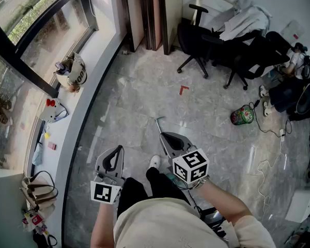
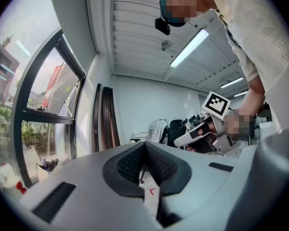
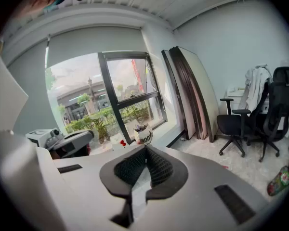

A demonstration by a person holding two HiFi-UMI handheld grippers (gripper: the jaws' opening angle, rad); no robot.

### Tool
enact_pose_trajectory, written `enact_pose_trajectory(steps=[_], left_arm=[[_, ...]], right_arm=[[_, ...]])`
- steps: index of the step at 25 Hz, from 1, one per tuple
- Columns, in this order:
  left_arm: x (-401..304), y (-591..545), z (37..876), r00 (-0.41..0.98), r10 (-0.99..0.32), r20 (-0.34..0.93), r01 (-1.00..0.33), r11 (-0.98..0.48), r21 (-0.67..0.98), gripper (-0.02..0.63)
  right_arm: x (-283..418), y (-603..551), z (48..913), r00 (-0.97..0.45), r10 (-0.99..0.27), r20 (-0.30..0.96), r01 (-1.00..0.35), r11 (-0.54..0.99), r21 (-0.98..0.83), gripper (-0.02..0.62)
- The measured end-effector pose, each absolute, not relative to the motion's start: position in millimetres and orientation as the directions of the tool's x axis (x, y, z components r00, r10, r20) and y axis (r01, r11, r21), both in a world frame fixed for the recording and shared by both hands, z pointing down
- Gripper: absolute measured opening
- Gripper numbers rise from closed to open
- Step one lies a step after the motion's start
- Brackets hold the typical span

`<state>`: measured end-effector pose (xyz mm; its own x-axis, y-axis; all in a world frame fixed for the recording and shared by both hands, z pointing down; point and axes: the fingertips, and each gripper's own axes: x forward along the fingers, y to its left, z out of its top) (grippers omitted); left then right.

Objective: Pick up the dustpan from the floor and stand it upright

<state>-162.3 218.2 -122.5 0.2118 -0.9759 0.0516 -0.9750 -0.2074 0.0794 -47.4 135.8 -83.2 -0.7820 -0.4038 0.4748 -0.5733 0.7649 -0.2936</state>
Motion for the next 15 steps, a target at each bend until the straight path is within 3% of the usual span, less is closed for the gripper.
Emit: enact_pose_trajectory(steps=[7, 15], left_arm=[[-185.5, 103.1, -58.4, 0.246, -0.966, 0.079, -0.969, -0.242, 0.057, 0.011], [-206.1, 18.4, 146.3, 0.345, -0.894, 0.286, -0.938, -0.321, 0.129, 0.011]], right_arm=[[-83.8, 21.4, 30.5, -0.683, -0.393, 0.616, -0.632, 0.740, -0.229, 0.018], [-92.6, -53.8, 282.0, -0.507, -0.336, 0.794, -0.731, 0.656, -0.188, 0.018]])
